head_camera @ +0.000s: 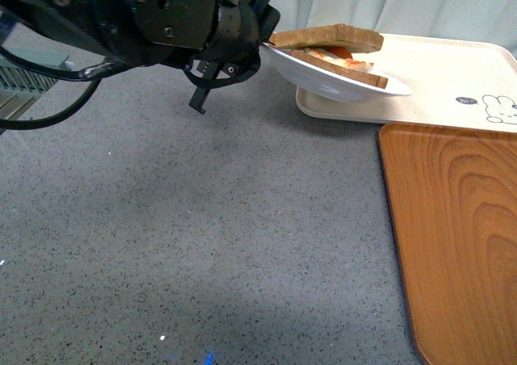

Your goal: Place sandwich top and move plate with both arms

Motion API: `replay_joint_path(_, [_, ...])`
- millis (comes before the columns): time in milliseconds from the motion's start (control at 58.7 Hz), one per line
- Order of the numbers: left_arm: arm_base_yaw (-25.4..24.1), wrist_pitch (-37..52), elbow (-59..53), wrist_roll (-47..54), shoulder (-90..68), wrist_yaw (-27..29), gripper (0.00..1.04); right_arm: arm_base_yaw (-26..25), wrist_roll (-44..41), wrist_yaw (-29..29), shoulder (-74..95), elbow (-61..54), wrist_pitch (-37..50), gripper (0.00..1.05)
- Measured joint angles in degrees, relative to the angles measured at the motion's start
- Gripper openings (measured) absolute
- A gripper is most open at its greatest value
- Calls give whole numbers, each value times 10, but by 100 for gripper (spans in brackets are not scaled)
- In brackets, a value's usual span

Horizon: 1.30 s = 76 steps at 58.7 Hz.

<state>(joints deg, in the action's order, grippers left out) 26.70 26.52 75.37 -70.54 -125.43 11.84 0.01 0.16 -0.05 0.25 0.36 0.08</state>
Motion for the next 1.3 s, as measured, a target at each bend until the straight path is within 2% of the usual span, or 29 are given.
replay_joint_path(290, [9,-48,116,32,-66,4,4,0,0,0,0,0,0,96])
replay_joint_path(835, [26,-157,253,63,-145,11,4,0,0,0,0,0,0,96])
replay_joint_path(920, [29,-182,254,80,-145,14,21,0,0,0,0,0,0,96])
replay_joint_path(1074, [27,-195,222,103,-135,35,45,0,0,0,0,0,0,96])
replay_joint_path(1295, [-5,-190,125,139,-71,53,82,0,0,0,0,0,0,96])
